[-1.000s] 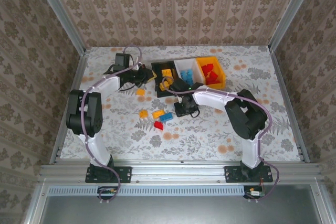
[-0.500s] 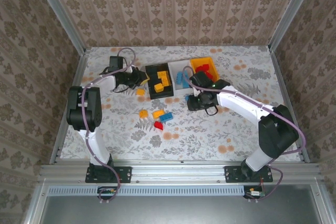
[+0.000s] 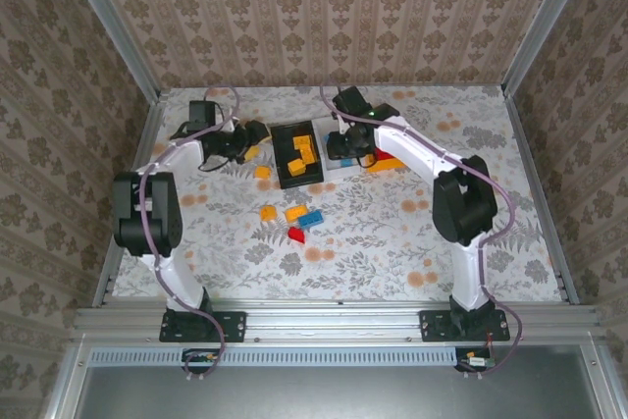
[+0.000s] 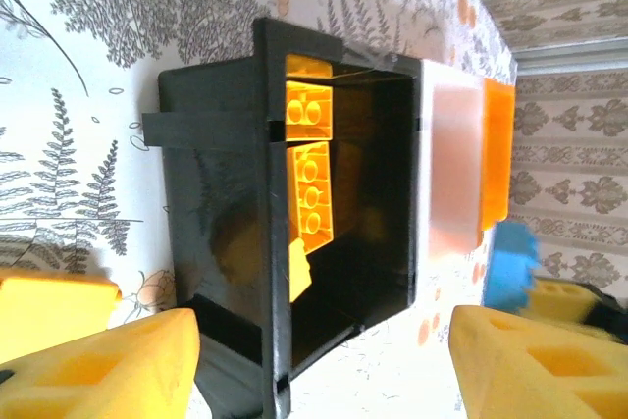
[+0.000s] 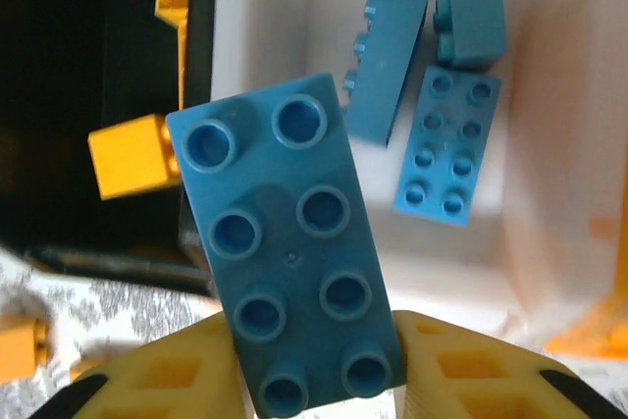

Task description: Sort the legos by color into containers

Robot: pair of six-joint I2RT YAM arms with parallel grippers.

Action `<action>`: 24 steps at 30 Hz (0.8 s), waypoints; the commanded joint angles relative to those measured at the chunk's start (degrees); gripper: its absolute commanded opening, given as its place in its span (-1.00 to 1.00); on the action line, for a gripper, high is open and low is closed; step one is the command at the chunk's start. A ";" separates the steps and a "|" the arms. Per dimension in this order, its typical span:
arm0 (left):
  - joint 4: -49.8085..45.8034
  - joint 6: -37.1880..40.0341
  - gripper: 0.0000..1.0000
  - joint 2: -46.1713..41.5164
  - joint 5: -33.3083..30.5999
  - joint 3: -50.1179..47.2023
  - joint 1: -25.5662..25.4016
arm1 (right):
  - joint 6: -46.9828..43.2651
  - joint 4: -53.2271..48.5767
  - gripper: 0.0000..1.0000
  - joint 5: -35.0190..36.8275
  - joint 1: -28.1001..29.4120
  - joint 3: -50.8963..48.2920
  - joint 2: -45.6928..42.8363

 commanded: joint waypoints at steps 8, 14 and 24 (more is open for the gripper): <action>-10.42 8.21 0.71 -16.44 -3.39 -6.61 3.39 | -0.30 -4.14 0.36 1.35 -1.31 7.72 4.54; -14.10 10.51 0.93 -23.53 -4.89 -9.78 3.45 | 0.97 0.96 0.37 -0.61 -0.66 -3.79 -5.49; -19.72 13.22 1.00 -32.43 -5.08 -14.94 3.30 | 4.55 5.48 0.42 -1.85 5.92 -24.96 -19.35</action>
